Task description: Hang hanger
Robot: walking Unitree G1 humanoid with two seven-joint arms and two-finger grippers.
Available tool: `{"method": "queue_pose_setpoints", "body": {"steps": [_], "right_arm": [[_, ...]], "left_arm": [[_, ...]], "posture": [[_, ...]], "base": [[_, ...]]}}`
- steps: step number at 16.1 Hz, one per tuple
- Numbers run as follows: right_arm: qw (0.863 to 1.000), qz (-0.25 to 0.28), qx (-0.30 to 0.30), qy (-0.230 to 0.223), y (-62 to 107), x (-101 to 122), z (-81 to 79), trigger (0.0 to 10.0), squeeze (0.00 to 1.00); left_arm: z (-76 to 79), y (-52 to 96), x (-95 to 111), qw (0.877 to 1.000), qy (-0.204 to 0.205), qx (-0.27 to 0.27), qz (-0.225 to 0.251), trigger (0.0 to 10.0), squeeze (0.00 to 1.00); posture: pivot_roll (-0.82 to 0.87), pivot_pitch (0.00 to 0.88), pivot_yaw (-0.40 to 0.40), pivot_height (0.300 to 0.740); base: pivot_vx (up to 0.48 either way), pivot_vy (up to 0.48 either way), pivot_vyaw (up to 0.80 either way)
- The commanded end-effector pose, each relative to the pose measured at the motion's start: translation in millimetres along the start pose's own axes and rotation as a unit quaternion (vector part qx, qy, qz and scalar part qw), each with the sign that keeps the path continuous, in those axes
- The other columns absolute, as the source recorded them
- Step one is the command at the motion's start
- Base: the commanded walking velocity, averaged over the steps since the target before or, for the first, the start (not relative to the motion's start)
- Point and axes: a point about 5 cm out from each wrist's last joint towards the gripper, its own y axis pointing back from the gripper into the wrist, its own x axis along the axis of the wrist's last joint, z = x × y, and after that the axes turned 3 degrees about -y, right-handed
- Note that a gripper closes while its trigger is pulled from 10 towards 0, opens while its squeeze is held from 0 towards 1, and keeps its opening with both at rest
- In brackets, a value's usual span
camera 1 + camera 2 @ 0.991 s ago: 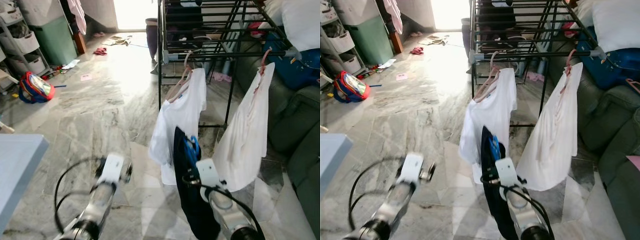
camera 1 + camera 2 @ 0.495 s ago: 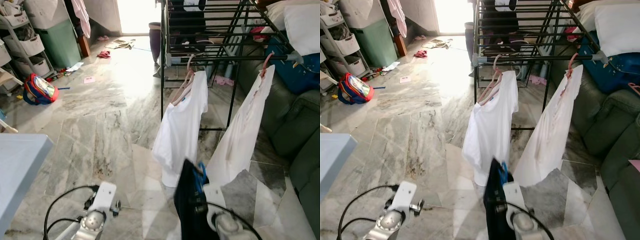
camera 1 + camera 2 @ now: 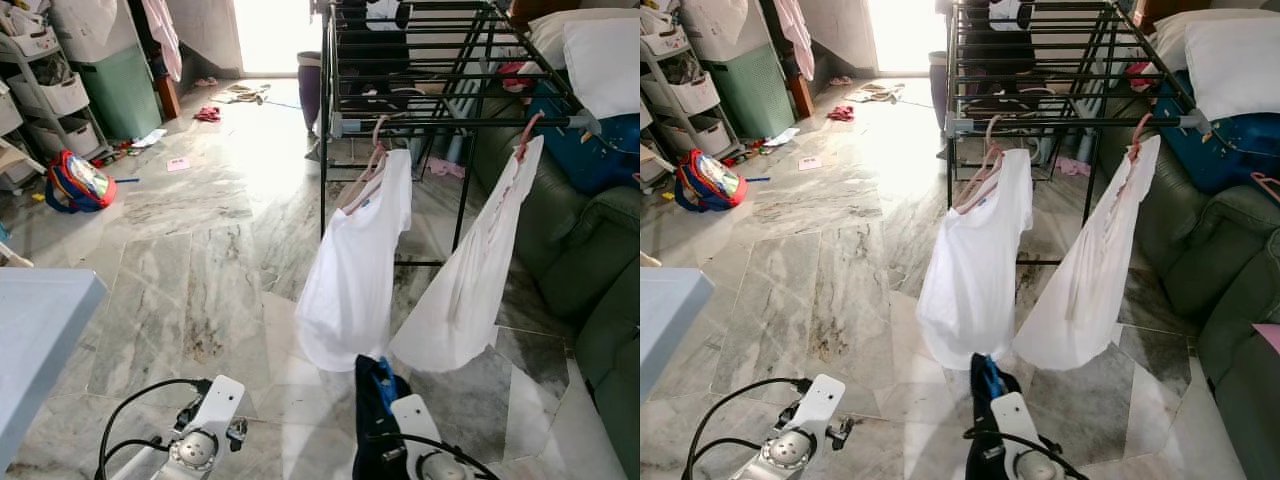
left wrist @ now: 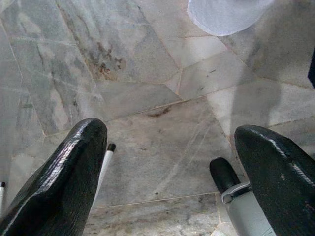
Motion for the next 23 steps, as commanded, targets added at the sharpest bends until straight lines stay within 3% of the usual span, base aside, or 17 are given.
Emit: {"method": "queue_pose_setpoints", "body": {"steps": [1, 9, 10, 11, 12, 13, 14, 16, 17, 21, 23], "right_arm": [[1.0, -0.009, -0.004, 0.007, -0.7, 0.7, 0.2, 10.0, 0.0], [1.0, -0.008, -0.009, -0.001, -1.4, 3.5, 0.5, 10.0, 0.0], [1.0, -0.006, -0.011, -0.007, -1.5, 4.3, 1.3, 10.0, 0.0], [1.0, -0.001, -0.014, -0.018, -1.7, 6.4, 3.2, 10.0, 0.0], [1.0, 0.003, -0.018, -0.023, -1.9, 8.2, 5.1, 10.0, 0.0], [0.999, 0.009, -0.025, -0.033, -2.0, 10.6, 8.7, 10.0, 0.0], [0.998, 0.019, -0.039, -0.047, -0.9, 11.1, 21.0, 10.0, 0.0], [0.995, 0.04, -0.062, -0.072, 3.2, 9.6, 45.7, 10.0, 0.0], [0.992, 0.05, -0.068, -0.09, 4.0, 11.1, 50.3, 10.0, 0.0], [0.991, 0.081, -0.064, -0.079, 4.3, 22.2, 54.2, 10.0, 0.0], [0.991, 0.088, -0.064, -0.08, 4.6, 23.7, 54.5, 10.0, 0.0]], "left_arm": [[1.6, 0.7, -3.4, 1.0, -0.005, -0.004, -0.008, 10.0, 0.0], [2.8, 1.9, -7.8, 1.0, -0.012, -0.012, -0.011, 10.0, 0.0], [0.4, 2.1, -7.6, 1.0, -0.029, -0.002, -0.007, 10.0, 0.0], [-5.2, 2.0, -3.3, 0.996, -0.086, 0.013, 0.016, 10.0, 0.0], [-9.0, 1.8, 1.4, 0.994, -0.104, 0.021, 0.034, 10.0, 0.0], [-16.3, 1.3, 6.7, 0.995, -0.079, 0.035, 0.047, 10.0, 0.0], [-29.0, -0.3, 21.0, 0.994, -0.051, 0.054, 0.074, 10.0, 0.0], [-41.6, -1.8, 46.9, 0.989, -0.038, 0.077, 0.124, 10.0, 0.0], [-45.9, -1.9, 61.8, 0.984, -0.015, 0.087, 0.152, 10.0, 0.0], [-33.2, 2.1, 109.4, 0.964, 0.007, 0.058, 0.258, 10.0, 0.0], [-31.6, 3.9, 118.9, 0.959, 0.013, 0.054, 0.279, 10.0, 0.0]], "posture": [[0.11, 0.0, -0.003, 0.74], [0.11, 0.0, 0.008, 0.74], [0.11, 0.0, 0.009, 0.74], [0.11, 0.0, 0.01, 0.74], [0.11, 0.0, 0.01, 0.74], [0.11, 0.0, 0.011, 0.74], [0.11, 0.0, 0.01, 0.74], [0.11, 0.003, 0.0, 0.74], [0.12, 0.014, -0.006, 0.74], [0.11, 0.058, -0.009, 0.74], [0.1, 0.08, -0.015, 0.74]], "base": [[0.0, 0.0, 0.0], [0.0, 0.0, 0.0], [0.0, 0.0, 0.0], [0.0, 0.0, 0.0], [0.0, 0.0, 0.0], [0.0, 0.0, 0.0], [0.0, 0.0, 0.0], [0.0, 0.0, 0.0], [0.0, 0.0, 0.0], [0.0, 0.0, 0.0], [0.0, 0.0, 0.0]]}}
